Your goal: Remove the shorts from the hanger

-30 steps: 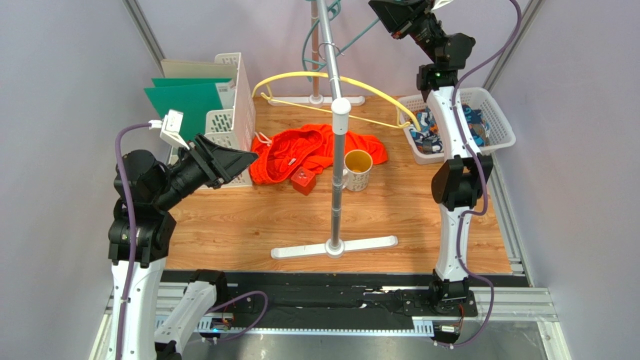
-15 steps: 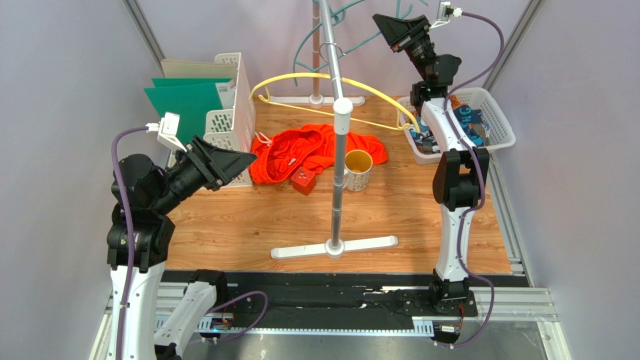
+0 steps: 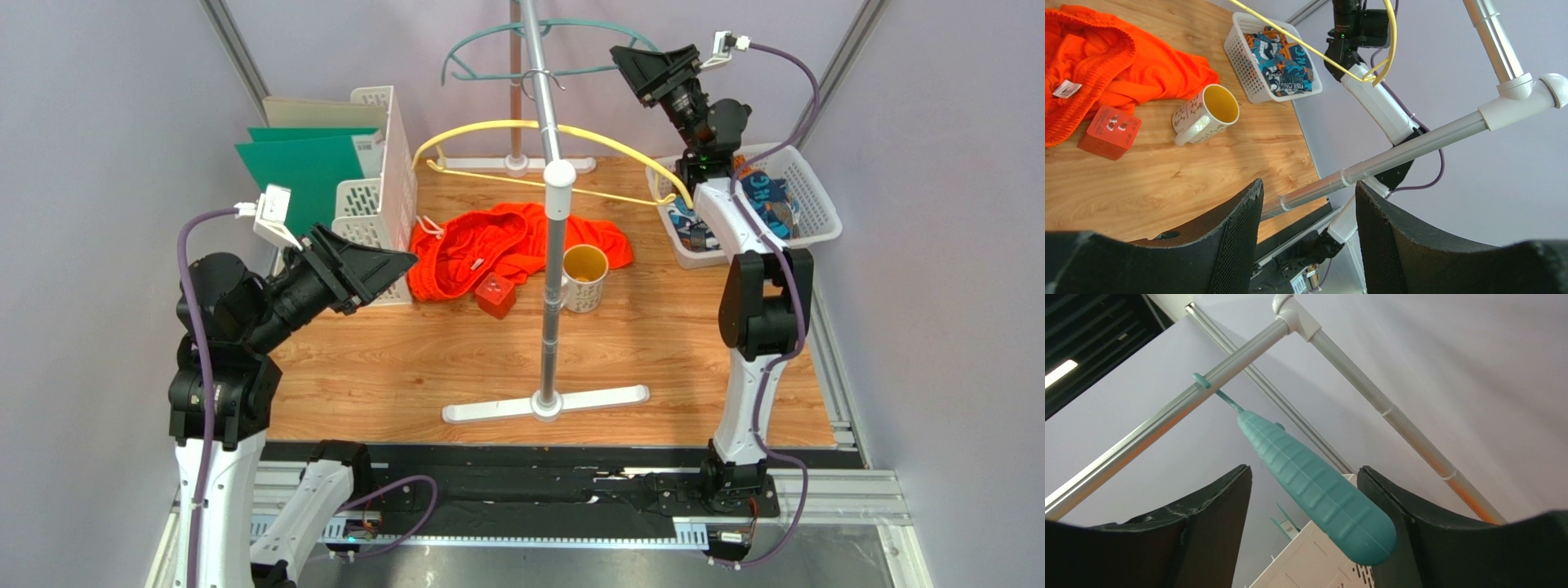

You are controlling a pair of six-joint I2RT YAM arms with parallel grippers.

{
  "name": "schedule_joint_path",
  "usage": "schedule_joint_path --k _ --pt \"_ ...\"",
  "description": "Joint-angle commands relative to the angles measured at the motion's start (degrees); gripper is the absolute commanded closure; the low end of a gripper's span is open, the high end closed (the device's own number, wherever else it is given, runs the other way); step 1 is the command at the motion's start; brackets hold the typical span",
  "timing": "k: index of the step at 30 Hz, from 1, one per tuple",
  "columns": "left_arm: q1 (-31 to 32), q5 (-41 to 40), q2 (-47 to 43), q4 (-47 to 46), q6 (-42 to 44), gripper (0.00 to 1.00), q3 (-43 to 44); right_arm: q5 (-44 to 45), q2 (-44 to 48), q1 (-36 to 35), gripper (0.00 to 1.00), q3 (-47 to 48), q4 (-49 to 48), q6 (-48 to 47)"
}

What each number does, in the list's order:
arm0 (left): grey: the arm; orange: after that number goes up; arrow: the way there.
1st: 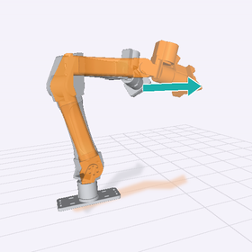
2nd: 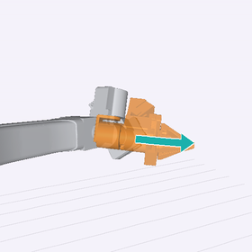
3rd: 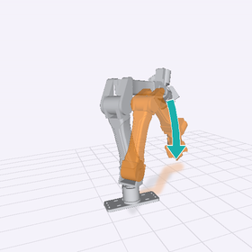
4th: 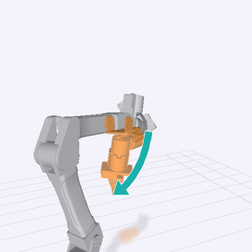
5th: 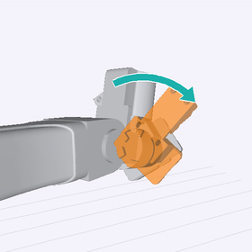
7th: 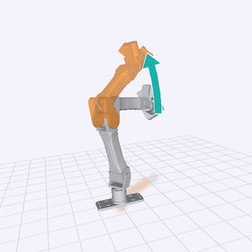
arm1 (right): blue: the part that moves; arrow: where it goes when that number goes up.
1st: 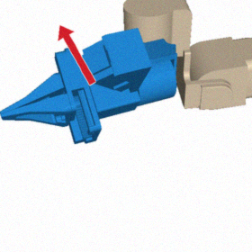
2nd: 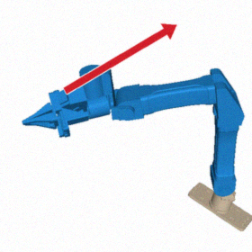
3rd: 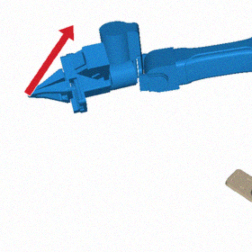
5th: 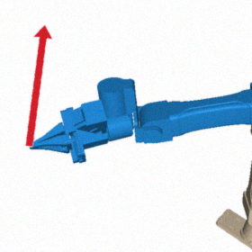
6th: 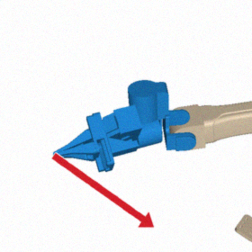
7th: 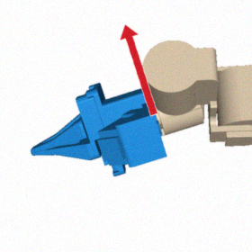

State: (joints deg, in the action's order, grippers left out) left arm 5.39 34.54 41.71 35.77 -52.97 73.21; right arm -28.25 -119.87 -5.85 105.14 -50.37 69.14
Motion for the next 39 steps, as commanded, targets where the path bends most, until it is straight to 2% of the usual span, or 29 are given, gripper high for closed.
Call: schedule_joint_path --k 1,5,10,19,21,25,28,31,34,39 --pt "0.1 1.1 0.2 1.0 1.6 0.38 2.6 0.0 7.0 0.2 0.29 -3.0 6.3 -5.1" --pt "0.1 1.5 0.6 1.4 2.3 0.38 3.2 -1.9 10.8 0.5 0.13 -7.3 9.9 -7.1" --pt "0.1 1.5 0.3 2.5 4.0 0.38 3.2 -4.2 16.2 0.6 0.1 -16.0 11.3 -10.1" --pt "0.1 0.3 0.5 6.0 9.3 0.38 4.4 -6.6 22.8 0.8 0.09 -29.8 16.5 -24.1" --pt "0.1 -0.4 0.8 6.8 11.4 0.38 5.2 -5.2 22.4 0.8 0.09 -30.3 21.3 -27.9" --pt "0.1 -1.7 1.6 9.6 14.5 0.38 7.6 -0.6 19.2 0.4 0.11 -25.5 32.0 -33.6" --pt "0.1 -2.4 1.9 9.9 15.7 0.38 7.9 6.5 14.4 -1.3 0.12 -15.3 53.5 -41.8" --pt "0.1 -3.0 2.1 9.9 16.7 0.38 8.3 10.4 7.4 -2.9 0.13 -3.6 68.1 -48.0" --pt "0.1 -4.3 2.9 10.1 18.0 0.37 9.5 13.2 2.6 -3.8 0.13 1.6 74.3 -48.4" --pt "0.1 -4.0 4.8 8.9 17.6 0.37 9.3 17.9 0.4 -5.2 0.12 -1.0 75.8 -48.7"
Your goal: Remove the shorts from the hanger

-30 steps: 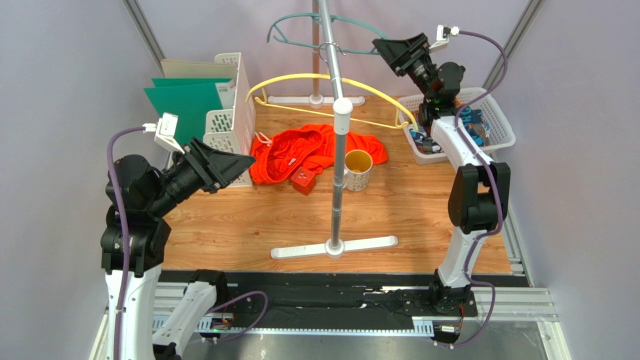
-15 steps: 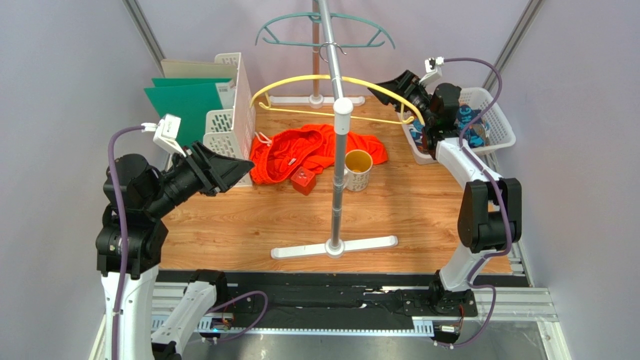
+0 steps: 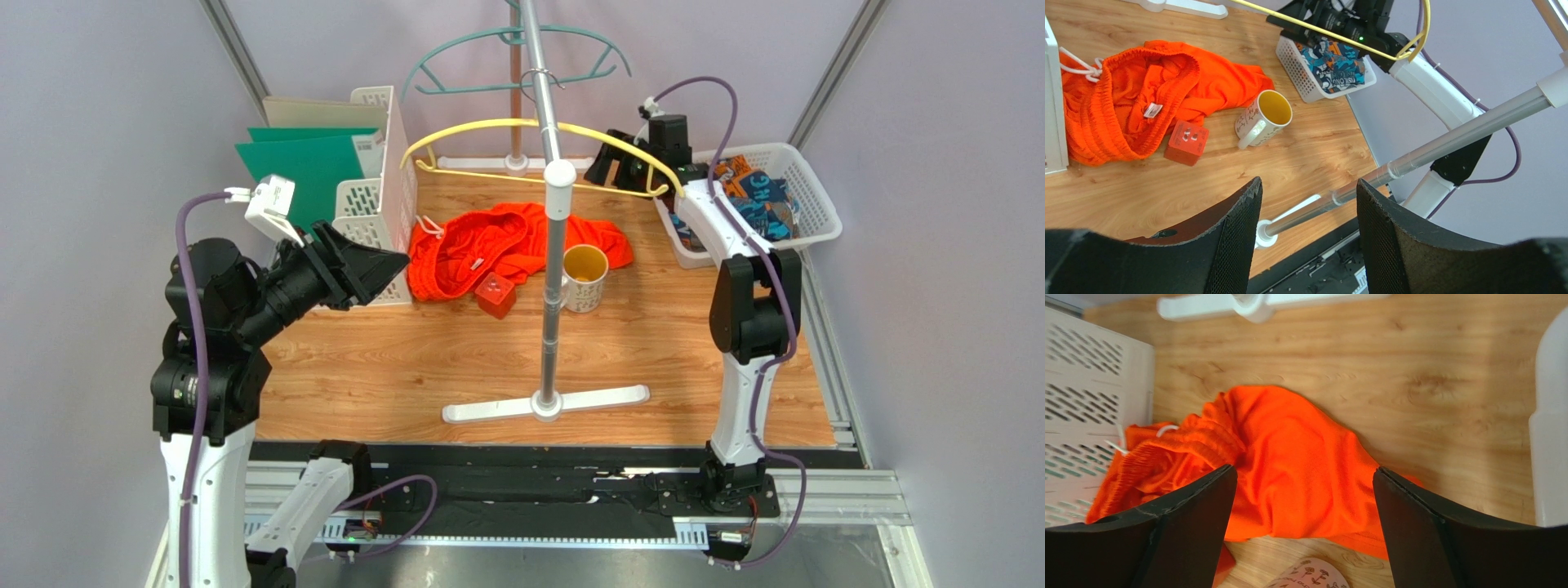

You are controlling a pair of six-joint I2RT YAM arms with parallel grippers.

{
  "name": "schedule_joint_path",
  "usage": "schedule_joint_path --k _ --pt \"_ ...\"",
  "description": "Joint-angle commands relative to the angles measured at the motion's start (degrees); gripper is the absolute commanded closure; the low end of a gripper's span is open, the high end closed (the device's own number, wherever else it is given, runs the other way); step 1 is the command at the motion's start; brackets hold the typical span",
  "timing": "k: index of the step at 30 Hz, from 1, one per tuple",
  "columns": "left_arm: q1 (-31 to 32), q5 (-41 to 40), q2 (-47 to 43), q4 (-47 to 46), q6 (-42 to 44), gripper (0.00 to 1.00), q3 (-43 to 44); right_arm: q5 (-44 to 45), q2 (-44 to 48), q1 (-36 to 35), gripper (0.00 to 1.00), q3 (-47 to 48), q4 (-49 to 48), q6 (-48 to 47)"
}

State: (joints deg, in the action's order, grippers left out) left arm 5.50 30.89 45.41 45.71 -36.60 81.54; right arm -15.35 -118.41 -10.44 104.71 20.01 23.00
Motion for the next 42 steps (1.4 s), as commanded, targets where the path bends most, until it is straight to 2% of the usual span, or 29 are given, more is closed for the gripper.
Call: schedule_joint_path --k 1,5,14,17,20,21,23,24,28,33,36,42 --pt "0.0 -0.2 1.2 -1.5 1.0 0.37 0.7 5.5 -1.2 -0.9 0.12 -1.3 5.2 -2.5" --pt "0.0 1.0 1.9 -3.0 -0.7 0.37 -0.4 8.1 -4.1 -2.1 0.11 -1.7 5.5 -3.3" --pt "0.0 2.2 2.6 -2.9 -2.9 0.39 -0.2 18.9 -14.3 -5.9 0.1 7.0 12.3 -4.8" --pt "0.1 2.3 2.2 -1.9 -3.2 0.39 0.2 22.6 -15.4 -7.1 0.15 7.8 13.7 -4.5" --pt "0.0 1.9 1.4 -0.9 -3.6 0.39 0.0 26.0 -14.8 -7.4 0.47 7.0 13.4 -2.3" --pt "0.0 1.9 0.9 -0.9 -3.8 0.39 -0.4 26.3 -14.4 -7.2 0.71 6.8 13.0 -1.7" --pt "0.0 2.1 0.6 -0.8 -4.6 0.39 -0.9 25.3 -12.6 -6.8 0.94 5.5 11.4 -0.7" --pt "0.0 2.3 0.2 -0.7 -5.0 0.39 -1.6 24.8 -10.3 -6.6 1.0 4.9 10.9 -0.4" --pt "0.0 3.5 -0.5 -0.7 -5.9 0.41 -2.6 21.7 -3.5 -3.7 1.0 3.2 10.8 3.0" --pt "0.0 3.2 -1.9 -0.6 -6.4 0.41 -3.2 10.8 3.6 2.2 1.0 -0.1 4.1 10.7" --pt "0.0 3.6 -1.9 -0.6 -7.0 0.41 -3.1 6.3 4.2 5.3 1.0 5.0 3.3 14.8" --pt "0.0 3.8 -2.0 -0.9 -7.5 0.41 -2.5 4.8 5.1 8.4 1.0 16.7 3.6 17.8"
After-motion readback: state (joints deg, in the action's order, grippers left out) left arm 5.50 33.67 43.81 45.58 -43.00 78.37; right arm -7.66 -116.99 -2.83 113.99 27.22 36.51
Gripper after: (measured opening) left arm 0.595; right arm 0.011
